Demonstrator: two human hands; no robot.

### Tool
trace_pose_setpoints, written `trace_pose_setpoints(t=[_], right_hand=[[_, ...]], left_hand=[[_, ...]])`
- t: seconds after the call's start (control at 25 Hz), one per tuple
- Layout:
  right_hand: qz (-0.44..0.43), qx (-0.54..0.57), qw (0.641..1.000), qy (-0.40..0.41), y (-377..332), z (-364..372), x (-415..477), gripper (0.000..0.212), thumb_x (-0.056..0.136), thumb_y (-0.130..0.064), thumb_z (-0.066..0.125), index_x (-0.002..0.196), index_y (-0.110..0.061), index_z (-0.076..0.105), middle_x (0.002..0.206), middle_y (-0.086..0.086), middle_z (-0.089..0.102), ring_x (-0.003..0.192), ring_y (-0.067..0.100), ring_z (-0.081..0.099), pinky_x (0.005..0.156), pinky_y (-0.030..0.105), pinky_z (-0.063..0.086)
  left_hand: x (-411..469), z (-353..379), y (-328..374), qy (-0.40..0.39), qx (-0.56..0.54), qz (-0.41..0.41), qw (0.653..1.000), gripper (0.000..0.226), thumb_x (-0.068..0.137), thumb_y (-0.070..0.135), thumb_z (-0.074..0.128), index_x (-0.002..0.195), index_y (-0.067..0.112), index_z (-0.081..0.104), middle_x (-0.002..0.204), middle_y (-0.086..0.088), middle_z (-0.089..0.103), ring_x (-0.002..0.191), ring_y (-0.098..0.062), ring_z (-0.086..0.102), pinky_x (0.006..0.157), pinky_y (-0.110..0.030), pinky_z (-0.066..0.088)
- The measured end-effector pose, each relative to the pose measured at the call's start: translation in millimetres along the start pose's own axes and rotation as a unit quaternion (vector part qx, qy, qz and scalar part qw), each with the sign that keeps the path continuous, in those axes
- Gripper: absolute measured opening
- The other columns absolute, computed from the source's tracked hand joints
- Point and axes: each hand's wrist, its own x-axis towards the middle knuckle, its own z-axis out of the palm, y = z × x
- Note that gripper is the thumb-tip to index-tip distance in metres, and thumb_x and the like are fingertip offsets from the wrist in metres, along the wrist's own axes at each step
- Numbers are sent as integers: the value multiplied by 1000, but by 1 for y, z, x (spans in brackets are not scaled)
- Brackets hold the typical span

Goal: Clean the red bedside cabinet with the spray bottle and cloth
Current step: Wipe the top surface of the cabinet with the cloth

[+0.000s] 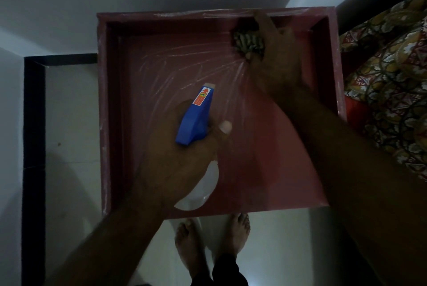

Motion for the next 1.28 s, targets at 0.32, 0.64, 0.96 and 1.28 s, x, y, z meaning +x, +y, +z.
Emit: trace_pose_setpoints(t=[0.32,0.64,0.96,1.28], right_hand=[[1,11,1000,-9,7,-5,-29,71,86,-14,64,154,-24,45,137,13,59,126,26,51,96,-1,23],[10,4,1000,0,16,-10,-95,73,80,-7,65,150,-26,52,125,16,61,116,31,54,93,24,43],[25,8,1000,-5,21,-9,-156,73,77,-4,61,146,-26,56,136,11,60,119,23,50,101,27,45],[16,13,1000,-17,27,-19,-218,72,76,0,65,143,-23,59,131,15,57,120,25,51,101,38,52]], left_hand=[[-2,-11,-5,12,33,-18,999,32,89,29,73,94,-1,63,76,-21,67,68,-30,67,67,-32,57],[-14,-14,-11,2,47,-30,998,30,89,29,72,93,1,64,76,-17,68,70,-29,68,72,-30,57],[-39,-8,-18,-9,30,-35,999,28,89,26,75,90,0,64,72,-20,67,67,-32,67,65,-30,57],[-78,2,-19,-17,-10,-44,999,22,87,25,75,93,7,63,77,-7,67,67,-20,71,56,-13,52]])
